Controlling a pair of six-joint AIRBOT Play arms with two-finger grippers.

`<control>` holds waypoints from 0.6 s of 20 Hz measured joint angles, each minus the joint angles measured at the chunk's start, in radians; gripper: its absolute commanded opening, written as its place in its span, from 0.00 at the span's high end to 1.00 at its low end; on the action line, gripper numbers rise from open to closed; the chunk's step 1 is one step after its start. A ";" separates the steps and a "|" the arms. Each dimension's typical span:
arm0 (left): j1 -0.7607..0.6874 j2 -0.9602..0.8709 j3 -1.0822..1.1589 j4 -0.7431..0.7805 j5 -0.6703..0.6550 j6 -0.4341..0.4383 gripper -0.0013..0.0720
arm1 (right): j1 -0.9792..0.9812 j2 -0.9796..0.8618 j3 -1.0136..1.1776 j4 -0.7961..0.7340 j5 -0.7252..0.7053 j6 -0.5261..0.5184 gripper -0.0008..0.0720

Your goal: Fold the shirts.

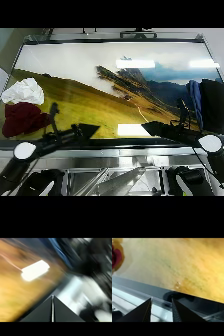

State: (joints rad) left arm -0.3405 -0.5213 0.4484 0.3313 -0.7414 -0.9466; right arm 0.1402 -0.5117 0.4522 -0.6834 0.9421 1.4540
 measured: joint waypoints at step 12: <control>1.069 -0.668 0.749 0.551 -0.232 -0.203 0.01 | -0.001 -0.049 0.000 0.053 -0.082 -0.019 0.08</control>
State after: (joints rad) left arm 0.7280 -1.1896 1.1973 0.8822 -0.9730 -1.1500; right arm 0.1390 -0.5610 0.4519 -0.6304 0.8597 1.4349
